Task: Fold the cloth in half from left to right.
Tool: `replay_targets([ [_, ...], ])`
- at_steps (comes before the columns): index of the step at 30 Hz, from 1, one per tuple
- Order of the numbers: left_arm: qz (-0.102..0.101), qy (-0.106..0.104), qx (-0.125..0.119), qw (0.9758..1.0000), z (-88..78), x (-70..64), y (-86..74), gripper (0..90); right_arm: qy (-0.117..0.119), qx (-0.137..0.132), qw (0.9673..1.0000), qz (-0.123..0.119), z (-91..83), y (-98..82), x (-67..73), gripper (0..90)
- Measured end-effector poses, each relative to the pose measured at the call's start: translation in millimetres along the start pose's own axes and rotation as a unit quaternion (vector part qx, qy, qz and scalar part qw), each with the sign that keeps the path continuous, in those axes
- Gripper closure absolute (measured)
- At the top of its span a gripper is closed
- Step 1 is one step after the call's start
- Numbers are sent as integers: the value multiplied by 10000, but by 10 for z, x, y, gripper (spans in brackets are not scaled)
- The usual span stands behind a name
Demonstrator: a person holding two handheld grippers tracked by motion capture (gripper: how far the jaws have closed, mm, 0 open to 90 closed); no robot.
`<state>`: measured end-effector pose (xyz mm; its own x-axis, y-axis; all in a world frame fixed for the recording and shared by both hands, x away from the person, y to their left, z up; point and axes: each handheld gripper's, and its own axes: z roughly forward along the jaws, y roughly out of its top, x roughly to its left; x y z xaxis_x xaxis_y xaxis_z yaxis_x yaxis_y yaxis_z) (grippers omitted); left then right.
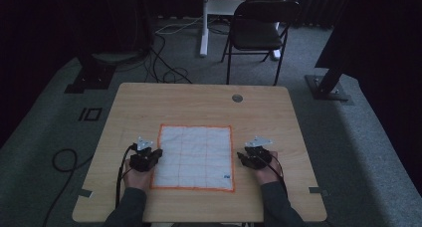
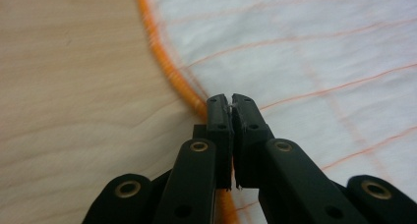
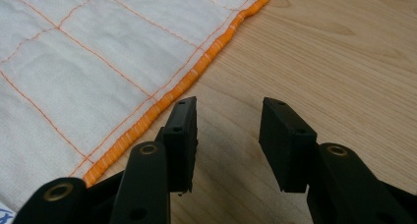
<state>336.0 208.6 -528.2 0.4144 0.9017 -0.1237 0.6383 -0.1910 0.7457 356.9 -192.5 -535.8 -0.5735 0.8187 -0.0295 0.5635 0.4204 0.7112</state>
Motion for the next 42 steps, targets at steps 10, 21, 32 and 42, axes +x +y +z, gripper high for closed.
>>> replay_targets([
  [10,353,-606,-251,9972,-39,-218,223,879,18,27,10000,-8,16,0,17,579],
  [21,764,-1067,-254,9910,18,-505,472,878,23,40,10000,-14,19,-3,16,578],
  [32,1092,-1440,-212,9833,185,-877,625,878,19,20,10000,14,11,-2,13,577],
  [42,1286,-1672,-203,9773,334,-1143,736,878,19,9,10000,51,6,-9,1,576],
])
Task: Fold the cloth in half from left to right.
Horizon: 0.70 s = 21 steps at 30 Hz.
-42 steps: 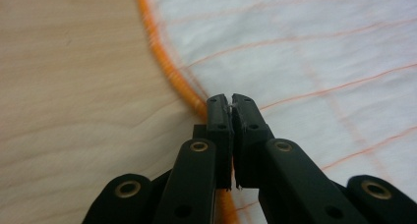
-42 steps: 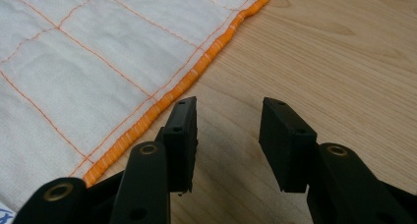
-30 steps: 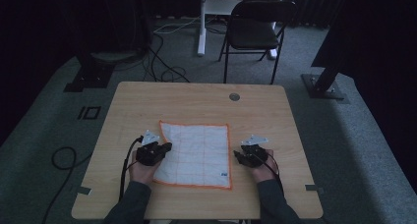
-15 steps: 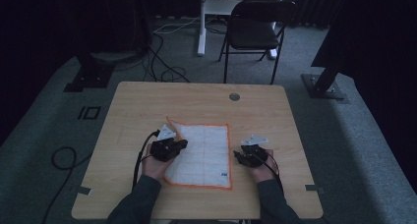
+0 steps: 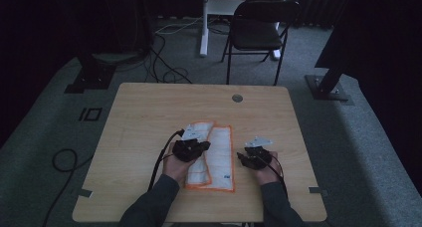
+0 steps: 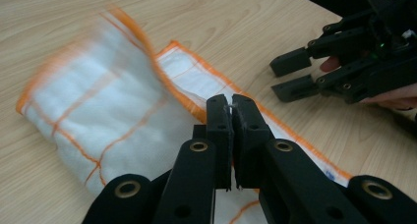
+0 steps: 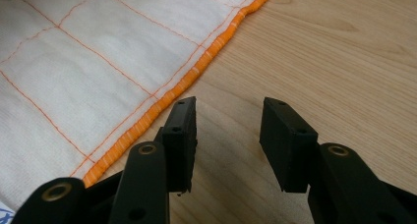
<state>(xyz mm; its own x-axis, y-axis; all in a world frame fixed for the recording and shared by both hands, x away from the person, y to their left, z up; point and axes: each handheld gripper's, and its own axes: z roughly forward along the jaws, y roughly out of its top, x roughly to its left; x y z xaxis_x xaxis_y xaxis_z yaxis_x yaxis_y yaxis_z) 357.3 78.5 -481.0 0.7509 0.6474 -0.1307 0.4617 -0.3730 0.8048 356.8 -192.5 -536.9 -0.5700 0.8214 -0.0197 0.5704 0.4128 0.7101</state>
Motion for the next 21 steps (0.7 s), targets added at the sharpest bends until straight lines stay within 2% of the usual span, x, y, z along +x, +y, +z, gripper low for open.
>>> replay_targets([
  [10,4,-88,35,10000,170,-72,77,878,3,0,10000,20,-3,-6,-5,576],
  [21,51,-199,76,9998,335,-213,173,877,-9,4,10000,65,1,-12,-16,574],
])
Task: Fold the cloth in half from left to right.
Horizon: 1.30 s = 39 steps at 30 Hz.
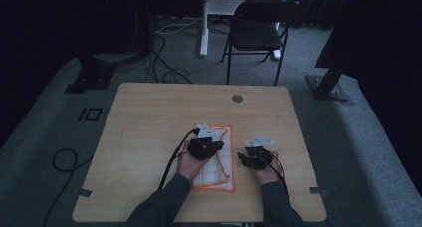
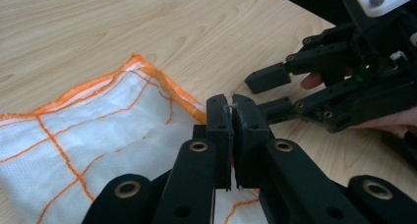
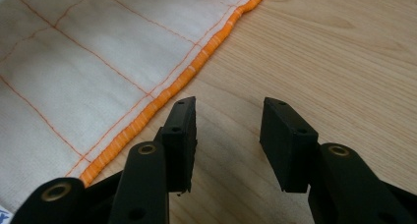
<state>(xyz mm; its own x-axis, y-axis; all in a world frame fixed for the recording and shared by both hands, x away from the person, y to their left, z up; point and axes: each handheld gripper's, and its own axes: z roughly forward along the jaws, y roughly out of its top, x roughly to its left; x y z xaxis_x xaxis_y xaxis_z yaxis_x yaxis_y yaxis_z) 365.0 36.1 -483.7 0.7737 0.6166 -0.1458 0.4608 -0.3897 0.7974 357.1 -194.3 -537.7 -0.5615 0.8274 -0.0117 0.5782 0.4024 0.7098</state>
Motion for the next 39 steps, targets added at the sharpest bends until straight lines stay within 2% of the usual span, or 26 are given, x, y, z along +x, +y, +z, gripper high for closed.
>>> replay_targets([
  [5,23,-146,-50,9999,74,-73,24,860,-17,-33,10000,7,-10,11,-7,571],
  [7,6,-210,-52,9998,88,-75,19,788,-27,-50,10000,9,-13,17,-8,571],
  [8,-4,-217,-68,9997,80,-66,7,788,-37,-81,10000,3,-20,26,-10,571],
  [10,-18,-200,-79,9998,41,-41,-10,743,-50,-108,9999,5,-23,53,-10,571],
  [11,-19,-125,-106,9999,-11,-11,-28,733,-62,-128,9999,-16,-16,87,-3,571],
  [18,-48,125,-91,9999,-161,105,-151,701,-52,-205,9998,-42,34,197,34,590],
  [19,-42,216,-57,9997,-207,132,-215,698,-65,-228,9997,-28,72,233,36,610],
  [23,-38,321,33,9995,-274,169,-337,692,-15,-268,9996,47,160,314,29,666],
  [30,-70,381,76,9992,-328,193,-478,680,5,-300,9993,242,330,438,-46,709],
  [32,-114,378,89,9992,-325,196,-518,679,-34,-293,9992,278,389,492,-78,680],
  [33,-136,375,109,9991,-317,201,-539,677,-103,-271,9989,360,471,550,-115,614],
  [36,-150,372,157,9991,-299,206,-567,677,-117,-259,9988,387,500,568,-129,607],
  [39,-160,361,207,9990,-275,207,-592,675,-113,-119,9989,444,656,660,-202,586],
])
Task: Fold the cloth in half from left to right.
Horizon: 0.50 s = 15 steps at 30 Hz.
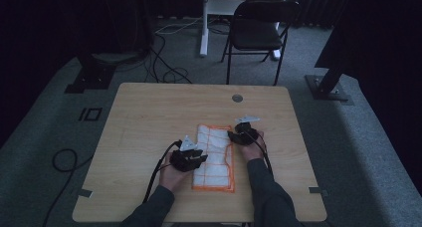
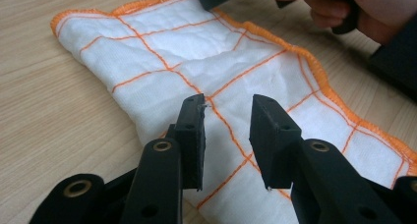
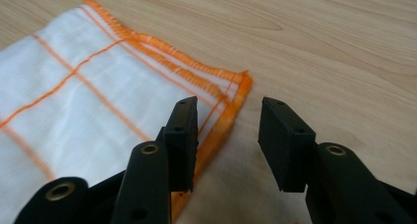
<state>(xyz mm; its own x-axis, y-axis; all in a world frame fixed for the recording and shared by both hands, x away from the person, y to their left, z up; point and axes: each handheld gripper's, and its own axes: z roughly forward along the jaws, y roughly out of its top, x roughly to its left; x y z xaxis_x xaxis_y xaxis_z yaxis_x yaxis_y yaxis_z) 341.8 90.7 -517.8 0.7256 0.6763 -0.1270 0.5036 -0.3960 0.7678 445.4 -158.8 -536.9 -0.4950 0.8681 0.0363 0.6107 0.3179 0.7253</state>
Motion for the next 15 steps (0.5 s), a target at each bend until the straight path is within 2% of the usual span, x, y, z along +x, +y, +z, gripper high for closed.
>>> replay_targets([
  [5,-11,-12,22,10000,25,0,-6,674,126,157,9995,-231,54,65,5,658],
  [7,3,-25,46,10000,38,-5,-9,674,188,218,9992,-274,51,86,13,714],
  [10,23,-47,62,10000,57,-22,-10,673,348,228,9986,-339,41,113,28,846],
  [13,42,-66,71,9999,67,-36,-5,672,346,128,9982,-480,22,154,37,866],
  [15,50,-74,74,9999,72,-42,-3,672,303,84,9983,-493,13,175,34,867],
])
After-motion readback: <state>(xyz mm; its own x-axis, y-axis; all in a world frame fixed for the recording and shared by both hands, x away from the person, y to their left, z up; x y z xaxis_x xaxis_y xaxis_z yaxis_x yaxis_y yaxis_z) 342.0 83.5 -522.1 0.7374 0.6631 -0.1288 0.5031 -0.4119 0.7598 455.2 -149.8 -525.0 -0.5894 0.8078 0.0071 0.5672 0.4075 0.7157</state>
